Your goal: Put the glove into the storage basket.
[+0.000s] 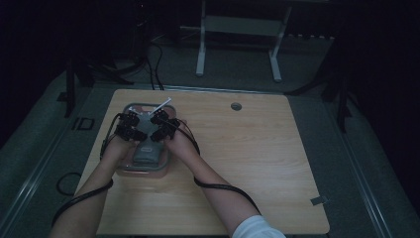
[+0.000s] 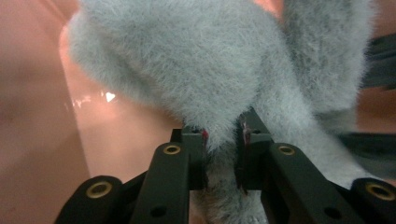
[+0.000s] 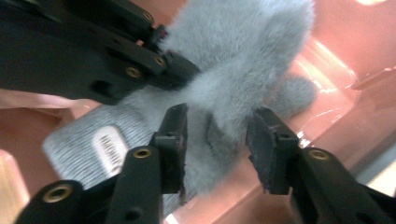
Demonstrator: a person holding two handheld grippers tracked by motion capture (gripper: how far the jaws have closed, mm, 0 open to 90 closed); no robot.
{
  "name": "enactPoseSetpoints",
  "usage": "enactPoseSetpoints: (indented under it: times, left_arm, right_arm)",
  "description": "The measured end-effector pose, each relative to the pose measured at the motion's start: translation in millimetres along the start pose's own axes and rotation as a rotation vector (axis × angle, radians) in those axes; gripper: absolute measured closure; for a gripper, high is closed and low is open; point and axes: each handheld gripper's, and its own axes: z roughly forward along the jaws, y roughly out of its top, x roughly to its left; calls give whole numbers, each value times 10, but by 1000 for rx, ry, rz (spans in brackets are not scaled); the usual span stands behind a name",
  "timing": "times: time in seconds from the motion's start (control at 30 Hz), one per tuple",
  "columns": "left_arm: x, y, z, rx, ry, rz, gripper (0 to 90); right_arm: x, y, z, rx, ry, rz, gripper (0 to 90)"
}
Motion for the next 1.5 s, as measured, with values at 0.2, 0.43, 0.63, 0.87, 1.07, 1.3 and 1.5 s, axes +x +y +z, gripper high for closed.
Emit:
enactPoseSetpoints:
  times: [0.2, 0.43, 0.63, 0.87, 1.07, 1.3, 1.5]
  left_arm:
    - [-50, 6, -50, -58, 61, 18, 535]
    - [-23, -3, -336, -214, 61, -18, 284]
    - [-39, -85, -555, -308, 2, -10, 178]
    - [-163, -196, -732, -374, -35, 26, 165]
    - [-358, -309, -802, -391, -101, 74, 165]
    - [-604, -391, -862, -411, -166, 142, 166]
    - [-858, -456, -899, -421, -219, 199, 165]
  right_arm:
    - [-12, 6, -161, -38, 36, -13, 459]
    - [-43, -6, -302, -64, 48, -18, 286]
    - [-136, -98, -428, -101, 85, -26, 201]
    - [-234, -253, -598, -123, 78, -46, 182]
    - [-293, -383, -762, -133, 71, -55, 182]
    - [-315, -562, -918, -151, 69, -90, 182]
    - [-331, -722, -990, -166, 74, -102, 182]
